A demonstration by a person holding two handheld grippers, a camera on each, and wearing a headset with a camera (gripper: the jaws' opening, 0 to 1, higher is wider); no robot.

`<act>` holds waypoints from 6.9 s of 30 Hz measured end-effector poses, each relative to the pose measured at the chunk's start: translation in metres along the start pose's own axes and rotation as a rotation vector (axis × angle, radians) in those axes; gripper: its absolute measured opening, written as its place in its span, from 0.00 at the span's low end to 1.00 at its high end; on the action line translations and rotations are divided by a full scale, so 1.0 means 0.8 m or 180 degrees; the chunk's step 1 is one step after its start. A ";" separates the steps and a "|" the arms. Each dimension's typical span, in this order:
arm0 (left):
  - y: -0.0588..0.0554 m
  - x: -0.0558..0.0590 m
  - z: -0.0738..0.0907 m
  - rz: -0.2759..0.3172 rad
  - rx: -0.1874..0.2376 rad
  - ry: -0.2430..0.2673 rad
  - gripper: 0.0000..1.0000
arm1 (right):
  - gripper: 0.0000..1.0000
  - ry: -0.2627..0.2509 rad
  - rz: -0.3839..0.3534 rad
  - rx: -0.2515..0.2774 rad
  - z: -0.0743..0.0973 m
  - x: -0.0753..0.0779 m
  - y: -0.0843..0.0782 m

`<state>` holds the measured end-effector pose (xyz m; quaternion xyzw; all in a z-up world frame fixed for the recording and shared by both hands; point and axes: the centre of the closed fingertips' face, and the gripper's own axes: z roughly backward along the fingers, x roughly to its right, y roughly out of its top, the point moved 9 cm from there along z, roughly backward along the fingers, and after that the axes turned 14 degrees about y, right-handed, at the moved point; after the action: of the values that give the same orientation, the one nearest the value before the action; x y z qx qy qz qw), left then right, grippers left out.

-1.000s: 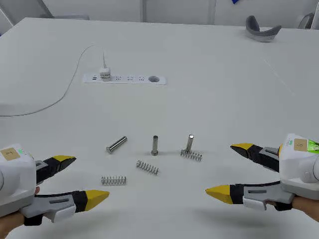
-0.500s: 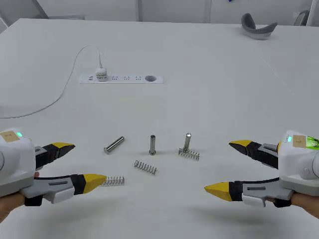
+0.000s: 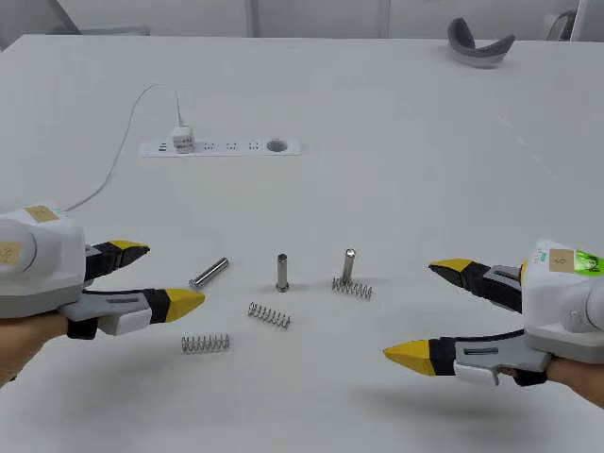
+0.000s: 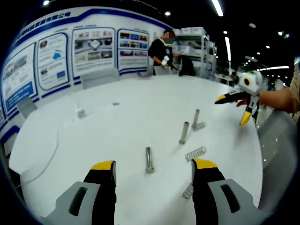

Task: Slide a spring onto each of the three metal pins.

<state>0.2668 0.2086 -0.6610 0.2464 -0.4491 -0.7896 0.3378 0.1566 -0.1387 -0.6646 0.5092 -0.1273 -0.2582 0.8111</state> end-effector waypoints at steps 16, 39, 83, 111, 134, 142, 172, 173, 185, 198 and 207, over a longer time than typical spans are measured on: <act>0.018 -0.004 -0.049 -0.0169 -0.0260 -0.0046 0.51 | 0.79 -0.0027 -0.0032 0.0008 0.002 0.003 -0.003; 0.025 0.002 -0.089 -0.0482 -0.0849 -0.0106 0.25 | 0.79 -0.0055 -0.0070 0.0008 0.006 0.009 -0.008; 0.037 0.023 -0.131 -0.0808 -0.1880 -0.0036 0.09 | 0.78 -0.0077 -0.0078 -0.0042 0.009 0.012 -0.013; 0.041 0.033 -0.130 -0.0861 -0.2116 0.0270 0.06 | 0.78 -0.0046 -0.0096 -0.0044 0.007 0.011 -0.014; 0.047 0.029 -0.086 -0.0266 -0.1739 0.0266 0.06 | 0.78 -0.0041 -0.0059 -0.0030 0.005 0.008 -0.009; 0.053 0.031 -0.071 -0.0189 -0.1609 0.0281 0.06 | 0.78 -0.0026 -0.0048 -0.0029 0.004 0.006 -0.008; 0.042 0.025 -0.043 -0.0030 -0.1407 0.0341 0.07 | 0.78 0.0005 -0.0041 -0.0047 0.000 0.002 -0.007; 0.042 0.025 -0.042 -0.0034 -0.1400 0.0343 0.07 | 0.78 0.0007 -0.0042 -0.0046 0.000 0.002 -0.007; 0.033 0.027 -0.033 0.0011 -0.1164 0.0389 0.07 | 0.78 0.0016 -0.0041 -0.0055 -0.001 0.002 -0.007; 0.016 0.027 -0.027 0.0065 -0.1037 0.0441 0.07 | 0.78 0.0026 -0.0042 -0.0065 -0.002 0.000 -0.008; 0.016 0.027 -0.029 0.0060 -0.0998 0.0430 0.08 | 0.78 0.0027 -0.0040 -0.0067 -0.002 0.000 -0.007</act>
<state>0.2730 0.1748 -0.6626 0.2390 -0.2990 -0.8284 0.4089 0.1553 -0.1396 -0.6703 0.5026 -0.1179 -0.2624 0.8153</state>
